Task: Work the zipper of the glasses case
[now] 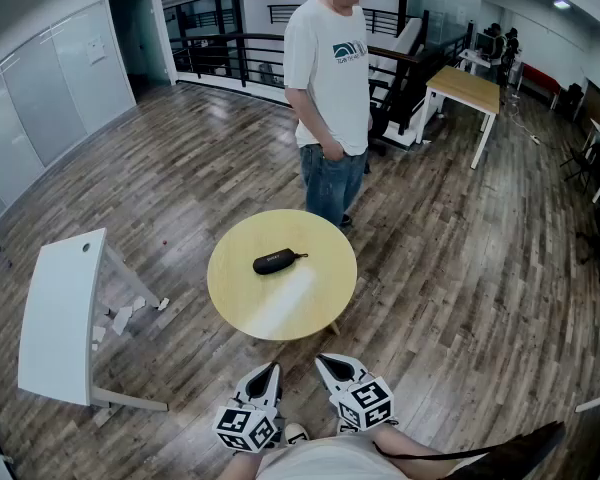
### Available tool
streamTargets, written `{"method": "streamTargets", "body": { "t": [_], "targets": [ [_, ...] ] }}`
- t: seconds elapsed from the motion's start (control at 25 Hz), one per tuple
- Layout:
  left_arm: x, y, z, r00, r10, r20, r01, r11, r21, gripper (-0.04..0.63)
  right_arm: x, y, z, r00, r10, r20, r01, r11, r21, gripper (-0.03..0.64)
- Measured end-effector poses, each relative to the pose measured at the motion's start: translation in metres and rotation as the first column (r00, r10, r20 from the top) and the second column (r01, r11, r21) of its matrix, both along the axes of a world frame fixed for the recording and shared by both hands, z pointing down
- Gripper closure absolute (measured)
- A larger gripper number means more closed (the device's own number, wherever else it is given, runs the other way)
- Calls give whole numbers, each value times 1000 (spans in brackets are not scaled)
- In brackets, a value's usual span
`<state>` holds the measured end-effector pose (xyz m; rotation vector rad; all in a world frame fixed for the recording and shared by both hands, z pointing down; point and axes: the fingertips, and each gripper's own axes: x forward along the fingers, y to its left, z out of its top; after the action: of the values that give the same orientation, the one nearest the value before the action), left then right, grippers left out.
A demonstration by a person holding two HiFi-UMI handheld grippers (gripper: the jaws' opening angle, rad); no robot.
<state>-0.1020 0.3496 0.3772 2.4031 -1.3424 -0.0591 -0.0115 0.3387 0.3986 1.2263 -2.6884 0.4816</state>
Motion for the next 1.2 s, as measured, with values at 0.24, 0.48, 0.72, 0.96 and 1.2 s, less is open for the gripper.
{"method": "streamTargets", "body": {
  "t": [0.24, 0.48, 0.72, 0.96, 1.2],
  "targets": [
    [-27, 3, -2, 1000, 4, -2, -4, 1000, 13, 591, -18, 1, -2, 1000, 16, -18, -15, 1000, 8, 614],
    [-55, -4, 0, 1000, 11, -21, -11, 1000, 18, 590, -35, -8, -5, 998, 42, -42, -41, 999, 24, 614],
    [-64, -19, -1, 998, 8, -64, -6, 1000, 25, 589, -40, -26, -3, 998, 31, -58, -30, 999, 17, 614],
    [-59, -66, 7, 1000, -12, -25, 13, 1000, 12, 589, -45, -83, 10, 999, -21, -33, 21, 1000, 11, 614],
    [-33, -150, 13, 998, -66, 15, 66, 998, 0, 589, -26, -172, 20, 997, -78, -10, 78, 997, 15, 614]
  ]
}}
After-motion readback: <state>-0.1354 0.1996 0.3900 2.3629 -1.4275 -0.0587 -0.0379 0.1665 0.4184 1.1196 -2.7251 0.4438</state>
